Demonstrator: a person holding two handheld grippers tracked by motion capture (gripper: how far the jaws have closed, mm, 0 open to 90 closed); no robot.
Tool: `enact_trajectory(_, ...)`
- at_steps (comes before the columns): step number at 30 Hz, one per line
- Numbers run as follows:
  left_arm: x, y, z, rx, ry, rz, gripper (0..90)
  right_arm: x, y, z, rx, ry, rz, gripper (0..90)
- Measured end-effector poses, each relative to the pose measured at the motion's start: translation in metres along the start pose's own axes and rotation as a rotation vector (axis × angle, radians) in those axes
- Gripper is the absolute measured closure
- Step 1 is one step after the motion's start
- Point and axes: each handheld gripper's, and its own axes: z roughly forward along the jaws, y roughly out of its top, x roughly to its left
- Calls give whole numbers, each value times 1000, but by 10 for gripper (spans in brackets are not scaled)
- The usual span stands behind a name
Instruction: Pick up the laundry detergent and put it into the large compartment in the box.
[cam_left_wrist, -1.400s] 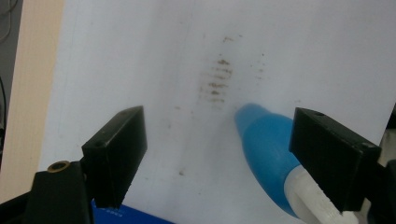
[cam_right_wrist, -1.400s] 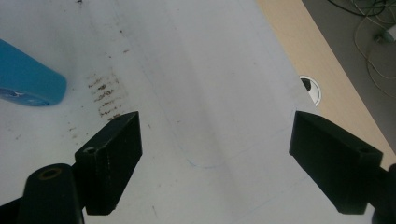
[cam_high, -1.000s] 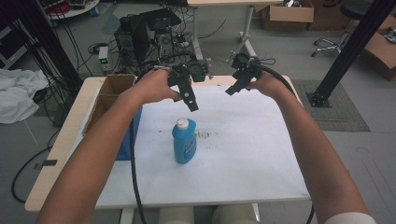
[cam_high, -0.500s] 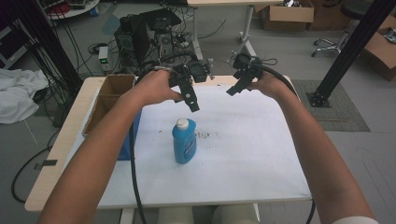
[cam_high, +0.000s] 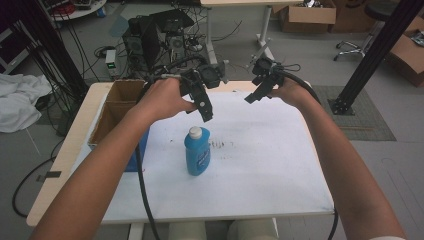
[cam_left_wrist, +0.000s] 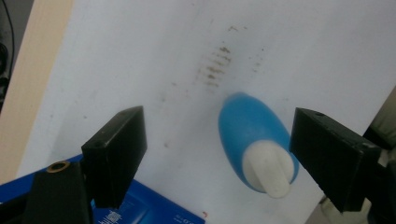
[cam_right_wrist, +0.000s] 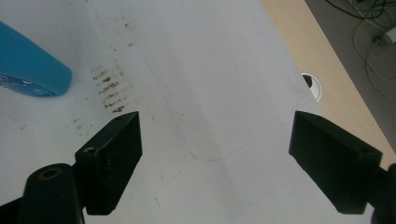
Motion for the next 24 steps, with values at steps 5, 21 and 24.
enact_trajectory(5, -9, -2, -3, 23, 34, -67, 187, 0, -3, 1, 0, 1, 4, 171)
enact_trajectory(21, -17, -13, -8, 31, 11, -320, 195, 0, -4, -1, -9, 0, 2, 168)
enact_trajectory(24, -18, -16, -12, 24, -7, -363, 189, 1, -4, -1, -11, 3, -2, 168)
